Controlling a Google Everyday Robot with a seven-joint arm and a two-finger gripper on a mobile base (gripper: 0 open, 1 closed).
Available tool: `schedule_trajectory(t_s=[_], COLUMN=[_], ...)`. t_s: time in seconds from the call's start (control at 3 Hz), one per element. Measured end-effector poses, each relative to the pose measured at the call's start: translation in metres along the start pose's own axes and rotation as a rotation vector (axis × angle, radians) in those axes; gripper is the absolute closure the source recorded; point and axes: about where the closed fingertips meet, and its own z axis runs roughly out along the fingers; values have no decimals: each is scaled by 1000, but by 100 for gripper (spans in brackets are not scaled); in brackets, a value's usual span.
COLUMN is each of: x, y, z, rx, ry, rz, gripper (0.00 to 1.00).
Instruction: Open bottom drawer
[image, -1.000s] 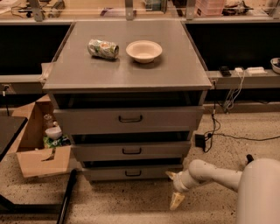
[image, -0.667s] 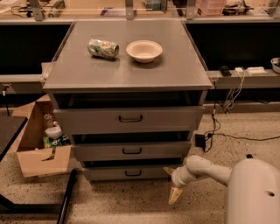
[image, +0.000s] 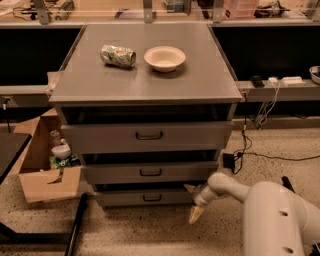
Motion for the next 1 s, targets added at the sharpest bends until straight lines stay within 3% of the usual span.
schedule_trajectory(t_s=[0.33,0.67,1.0], x=[7,12,9], y=[-11,-10,-17], z=[22,41,29], rx=[-16,-38,4], ry=[5,1,10], rz=[12,24,9], gripper=[0,15,38])
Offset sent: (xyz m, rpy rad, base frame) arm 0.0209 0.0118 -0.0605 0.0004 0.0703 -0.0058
